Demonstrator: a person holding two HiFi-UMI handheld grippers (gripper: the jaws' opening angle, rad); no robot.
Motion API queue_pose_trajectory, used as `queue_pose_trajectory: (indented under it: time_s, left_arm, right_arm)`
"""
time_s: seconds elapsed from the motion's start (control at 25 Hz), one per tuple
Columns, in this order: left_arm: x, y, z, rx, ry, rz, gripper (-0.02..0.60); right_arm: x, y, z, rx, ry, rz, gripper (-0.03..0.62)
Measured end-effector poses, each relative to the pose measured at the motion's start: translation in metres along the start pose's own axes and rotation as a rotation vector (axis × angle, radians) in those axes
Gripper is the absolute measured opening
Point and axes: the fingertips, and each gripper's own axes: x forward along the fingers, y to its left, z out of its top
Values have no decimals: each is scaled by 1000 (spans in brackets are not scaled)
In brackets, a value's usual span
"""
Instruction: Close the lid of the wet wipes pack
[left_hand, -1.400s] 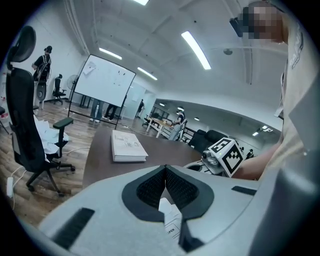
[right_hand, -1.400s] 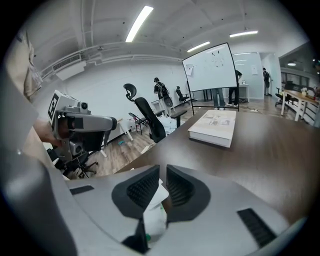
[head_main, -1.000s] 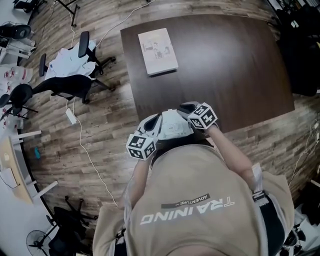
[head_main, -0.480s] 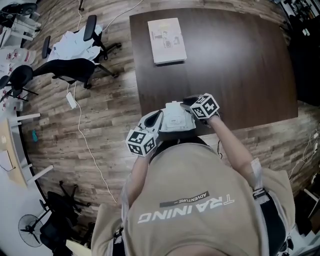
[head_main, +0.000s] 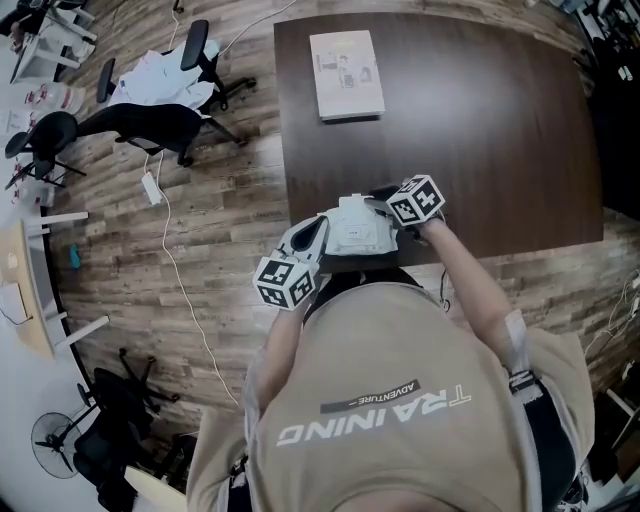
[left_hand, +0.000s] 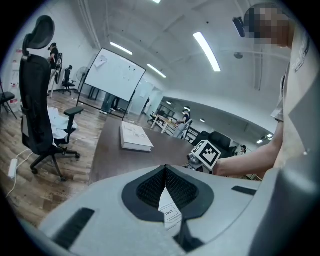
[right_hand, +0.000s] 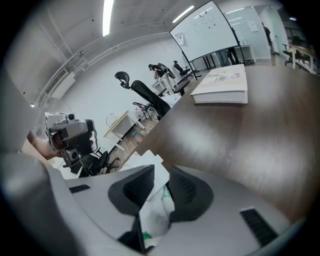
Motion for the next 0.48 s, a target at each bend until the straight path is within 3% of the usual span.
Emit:
queue_pose_trajectory:
  time_s: [0.48]
  left_arm:
    - [-16, -3, 3, 8, -45, 21, 9]
  right_arm:
    - [-18, 11, 14, -17, -106, -47, 72]
